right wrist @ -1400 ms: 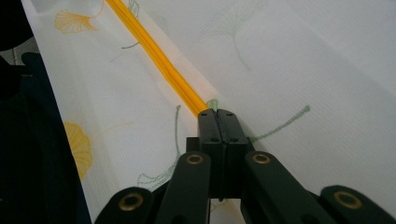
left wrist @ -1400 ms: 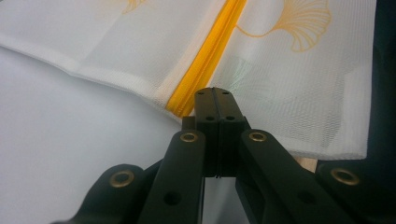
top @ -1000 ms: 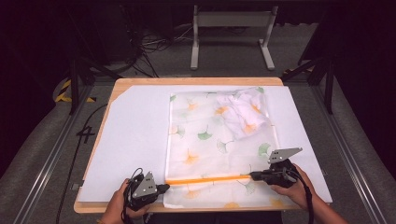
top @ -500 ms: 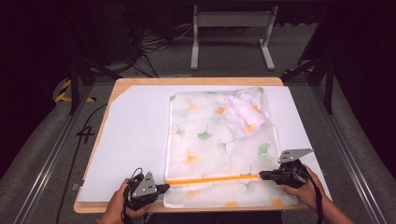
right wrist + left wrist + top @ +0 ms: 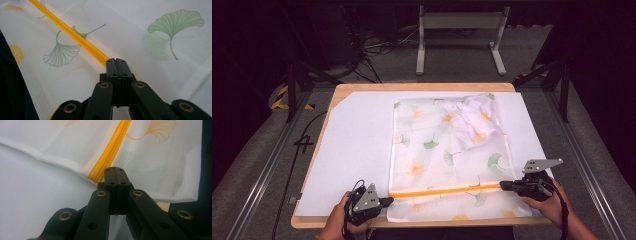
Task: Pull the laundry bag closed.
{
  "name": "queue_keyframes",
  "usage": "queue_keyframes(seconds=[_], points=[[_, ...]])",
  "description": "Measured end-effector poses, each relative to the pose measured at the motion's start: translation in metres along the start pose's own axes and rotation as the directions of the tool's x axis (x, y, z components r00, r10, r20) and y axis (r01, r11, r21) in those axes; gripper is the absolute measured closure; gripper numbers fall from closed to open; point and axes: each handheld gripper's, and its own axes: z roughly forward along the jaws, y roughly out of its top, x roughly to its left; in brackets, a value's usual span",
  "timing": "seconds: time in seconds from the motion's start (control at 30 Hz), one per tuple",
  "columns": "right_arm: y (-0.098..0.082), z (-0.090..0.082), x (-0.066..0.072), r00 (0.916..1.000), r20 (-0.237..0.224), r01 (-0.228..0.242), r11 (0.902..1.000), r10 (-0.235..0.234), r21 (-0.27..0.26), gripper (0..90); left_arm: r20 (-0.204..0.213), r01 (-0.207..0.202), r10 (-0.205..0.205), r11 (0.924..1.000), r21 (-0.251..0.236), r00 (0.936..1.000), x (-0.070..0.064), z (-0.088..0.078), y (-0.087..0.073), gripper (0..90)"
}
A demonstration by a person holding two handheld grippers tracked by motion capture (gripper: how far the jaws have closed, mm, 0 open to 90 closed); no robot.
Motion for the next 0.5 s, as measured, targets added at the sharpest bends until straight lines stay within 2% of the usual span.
queue_keyframes(seconds=[0.5], points=[[-0.01,-0.013,-0.008,0.9992,0.031,-0.026,0.9996,0.026,-0.012,90.0,0.001,-0.002,0.002,1.0,-0.001,1.0,0.0,0.0,0.0,90.0]])
